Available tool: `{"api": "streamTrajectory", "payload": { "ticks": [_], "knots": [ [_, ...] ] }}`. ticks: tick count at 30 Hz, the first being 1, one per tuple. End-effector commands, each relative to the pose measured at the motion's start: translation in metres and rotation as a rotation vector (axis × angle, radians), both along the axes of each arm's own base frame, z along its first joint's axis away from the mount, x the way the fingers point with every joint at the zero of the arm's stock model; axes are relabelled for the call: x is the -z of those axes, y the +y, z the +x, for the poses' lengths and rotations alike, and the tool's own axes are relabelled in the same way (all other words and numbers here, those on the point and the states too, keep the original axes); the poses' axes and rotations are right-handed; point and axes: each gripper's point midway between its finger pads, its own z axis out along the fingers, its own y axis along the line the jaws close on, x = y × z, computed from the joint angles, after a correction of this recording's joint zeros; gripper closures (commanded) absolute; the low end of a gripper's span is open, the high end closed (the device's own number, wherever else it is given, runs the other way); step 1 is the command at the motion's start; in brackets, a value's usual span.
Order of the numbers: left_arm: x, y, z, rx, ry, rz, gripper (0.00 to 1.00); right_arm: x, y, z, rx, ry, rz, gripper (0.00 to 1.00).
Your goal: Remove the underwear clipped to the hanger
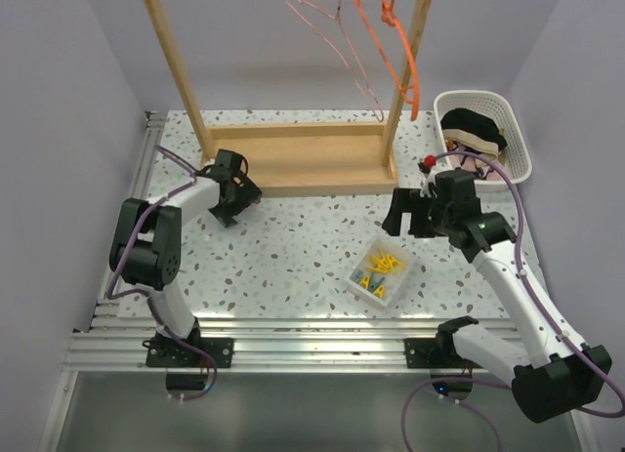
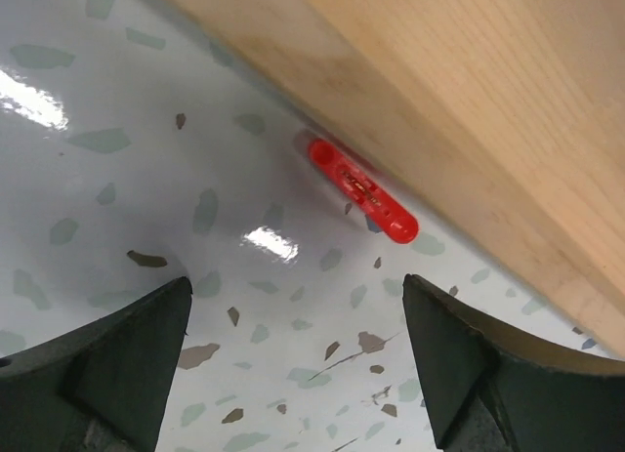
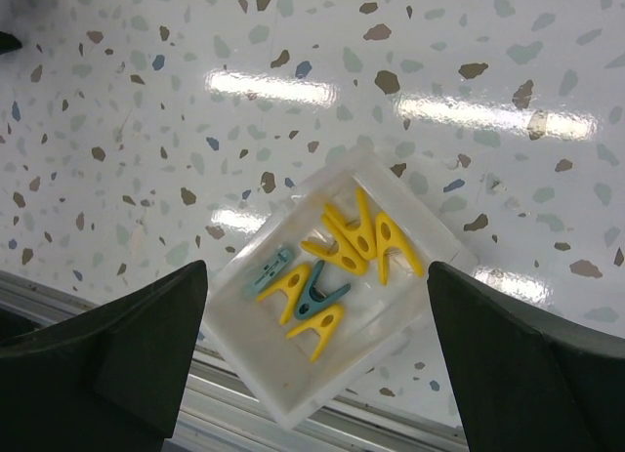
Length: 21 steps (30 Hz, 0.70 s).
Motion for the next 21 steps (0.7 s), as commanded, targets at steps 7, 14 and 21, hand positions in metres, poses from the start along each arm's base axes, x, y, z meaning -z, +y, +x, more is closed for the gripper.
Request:
{"api": "streamTrajectory", "payload": {
  "ticks": [7, 14, 21],
  "knots": [
    [0.002, -0.01, 0.036, -0.084, -0.036, -0.059, 0.09, 0.004, 0.008, 0.003, -0.052, -0.006, 0.006, 0.02],
    [0.007, -0.005, 0.038, -0.161, 0.004, -0.039, 0.09, 0.004, 0.009, 0.007, -0.056, -0.009, 0.004, 0.02],
    [0.011, 0.002, 0.038, -0.228, 0.018, -0.024, 0.1, 0.007, 0.014, 0.011, -0.066, 0.002, 0.022, 0.02]
  ]
}}
